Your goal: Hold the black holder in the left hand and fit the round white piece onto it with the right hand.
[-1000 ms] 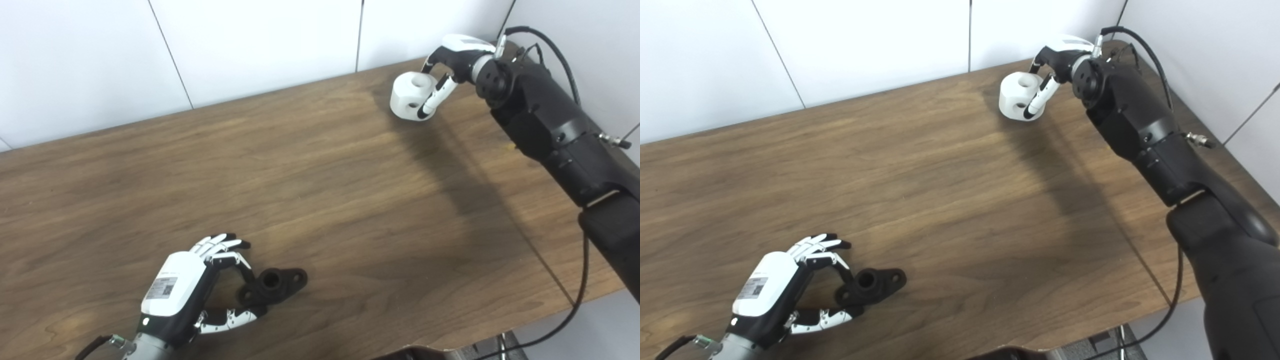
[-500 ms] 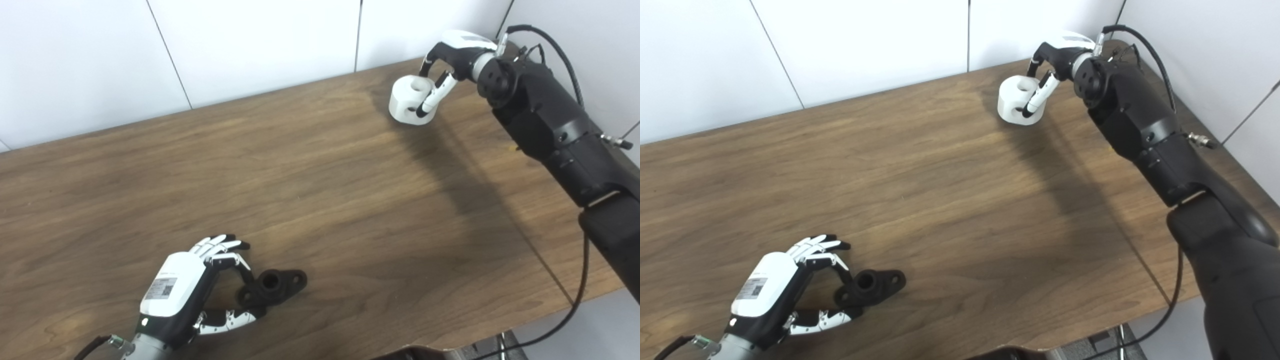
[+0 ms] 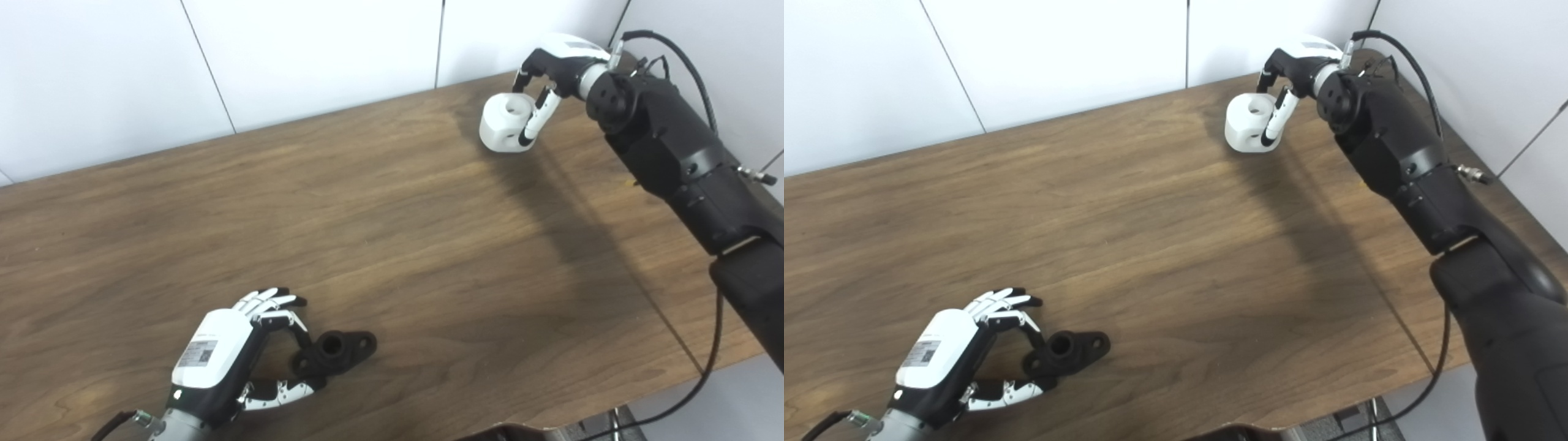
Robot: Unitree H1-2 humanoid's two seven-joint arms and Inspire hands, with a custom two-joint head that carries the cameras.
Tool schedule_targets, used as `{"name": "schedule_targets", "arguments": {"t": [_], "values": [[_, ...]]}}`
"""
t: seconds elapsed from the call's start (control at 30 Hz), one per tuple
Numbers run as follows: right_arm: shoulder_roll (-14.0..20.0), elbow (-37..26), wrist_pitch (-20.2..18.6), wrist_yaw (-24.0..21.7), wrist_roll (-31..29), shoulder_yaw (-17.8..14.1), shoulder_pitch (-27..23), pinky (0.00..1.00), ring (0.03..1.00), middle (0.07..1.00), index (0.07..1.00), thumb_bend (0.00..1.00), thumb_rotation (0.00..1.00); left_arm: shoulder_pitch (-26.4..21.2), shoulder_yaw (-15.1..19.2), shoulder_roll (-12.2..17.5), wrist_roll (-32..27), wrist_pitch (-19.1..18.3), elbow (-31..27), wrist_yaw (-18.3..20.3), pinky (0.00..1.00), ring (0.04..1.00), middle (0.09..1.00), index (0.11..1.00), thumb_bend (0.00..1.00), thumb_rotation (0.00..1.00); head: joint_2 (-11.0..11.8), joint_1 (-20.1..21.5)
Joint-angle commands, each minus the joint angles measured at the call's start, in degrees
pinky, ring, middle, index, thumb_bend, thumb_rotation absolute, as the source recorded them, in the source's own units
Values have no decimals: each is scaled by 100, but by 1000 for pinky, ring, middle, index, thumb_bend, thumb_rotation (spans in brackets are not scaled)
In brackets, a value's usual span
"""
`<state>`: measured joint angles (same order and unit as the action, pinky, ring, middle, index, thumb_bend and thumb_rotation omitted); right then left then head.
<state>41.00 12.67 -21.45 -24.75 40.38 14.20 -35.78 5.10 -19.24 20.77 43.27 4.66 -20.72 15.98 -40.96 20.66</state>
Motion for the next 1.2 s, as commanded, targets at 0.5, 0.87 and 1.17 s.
{"name": "schedule_targets", "arguments": {"t": [0.5,0.87,1.17], "values": [[39,-3315,-43,-676,99,-165,525,814,856,743,483,526,142,197,-250,-8,402,-487,-23,485,886,894,818,488,516,52,-181,-799],[-671,-5122,-537,-2199,245,66,747,825,876,785,482,527,145,125,-404,-261,671,-641,13,421,883,894,818,488,515,52,-604,-1721],[-1587,-5893,-544,-3445,598,-69,869,908,896,812,482,526,148,69,-504,-403,895,-862,-144,585,872,888,818,488,515,55,-895,-1710]]}}
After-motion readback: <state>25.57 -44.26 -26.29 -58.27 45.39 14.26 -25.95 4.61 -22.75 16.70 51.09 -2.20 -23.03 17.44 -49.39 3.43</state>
